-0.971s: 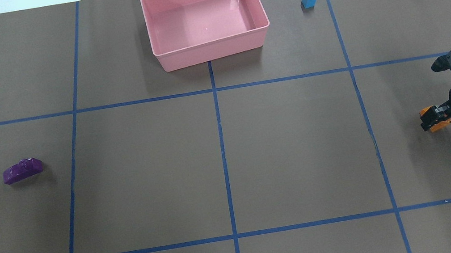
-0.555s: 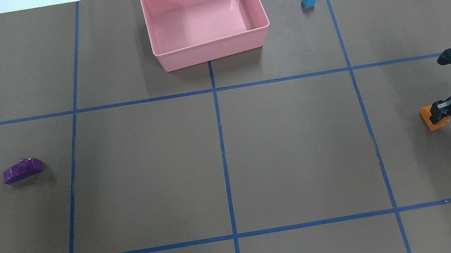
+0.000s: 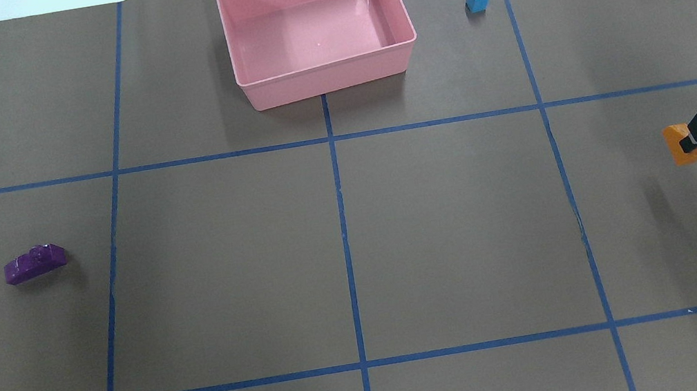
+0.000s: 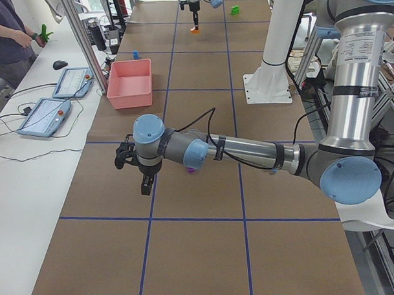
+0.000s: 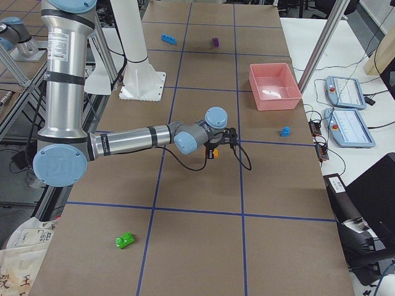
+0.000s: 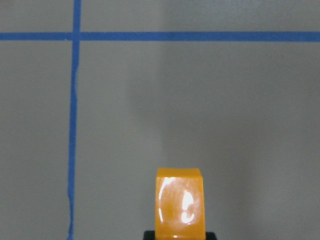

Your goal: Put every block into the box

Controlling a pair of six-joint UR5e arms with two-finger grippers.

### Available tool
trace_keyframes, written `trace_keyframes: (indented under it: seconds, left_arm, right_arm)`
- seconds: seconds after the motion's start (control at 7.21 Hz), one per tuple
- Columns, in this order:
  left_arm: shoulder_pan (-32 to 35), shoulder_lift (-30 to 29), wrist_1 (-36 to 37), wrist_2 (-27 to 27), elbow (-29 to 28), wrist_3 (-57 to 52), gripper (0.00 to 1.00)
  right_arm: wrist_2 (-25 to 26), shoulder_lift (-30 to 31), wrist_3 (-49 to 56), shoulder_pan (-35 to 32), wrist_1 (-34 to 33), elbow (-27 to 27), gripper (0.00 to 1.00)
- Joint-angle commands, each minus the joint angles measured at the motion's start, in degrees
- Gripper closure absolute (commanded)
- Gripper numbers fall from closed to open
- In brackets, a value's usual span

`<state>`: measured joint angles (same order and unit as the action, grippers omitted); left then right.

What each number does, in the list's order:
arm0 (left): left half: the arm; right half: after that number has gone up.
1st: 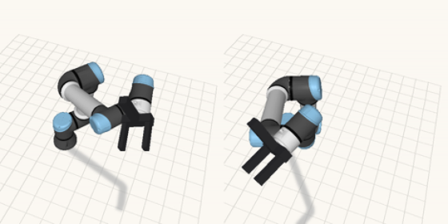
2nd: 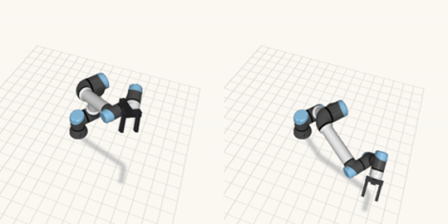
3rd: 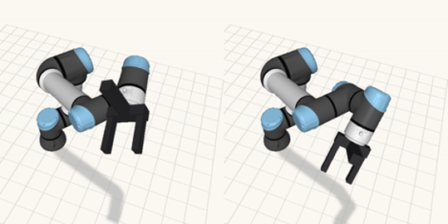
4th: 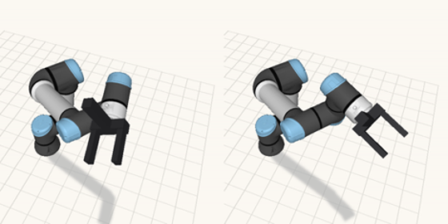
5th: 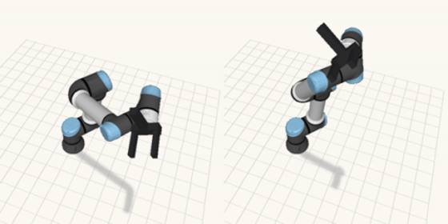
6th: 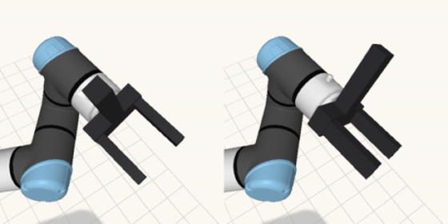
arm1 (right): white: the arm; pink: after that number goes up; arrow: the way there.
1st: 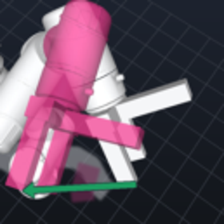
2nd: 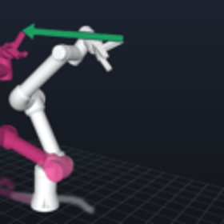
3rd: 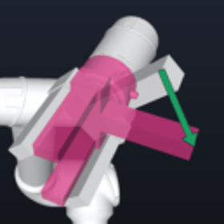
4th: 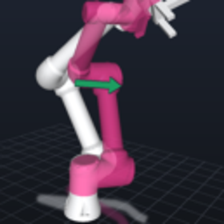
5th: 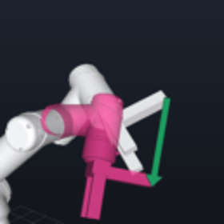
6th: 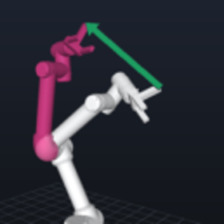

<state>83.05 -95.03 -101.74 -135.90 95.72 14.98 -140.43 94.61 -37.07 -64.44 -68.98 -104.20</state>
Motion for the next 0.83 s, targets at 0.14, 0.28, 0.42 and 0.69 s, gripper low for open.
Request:
trace_keyframes:
  seconds: [0.14,0.28,0.42,0.69]
  left_arm:
    - [-12.8,0.5,-2.3,3.6,8.1,5.6,0.03]
    - [-13.4,1.7,-2.3,3.6,10.0,1.7,0.03]
    - [-14.8,2.0,-2.2,3.8,10.3,-2.9,0.03]
    - [-17.3,3.4,-2.2,5.3,10.3,-12.7,0.03]
  right_arm:
    - [-1.6,-15.4,-0.5,-3.0,-21.0,-3.9,1.0]
    - [-1.3,-20.5,-0.7,-2.7,-25.8,-3.5,1.0]
    - [0.9,-25.1,-2.5,-0.7,-28.4,-3.0,1.0]
    - [4.2,-35.5,-12.5,4.0,-29.6,2.2,1.0]
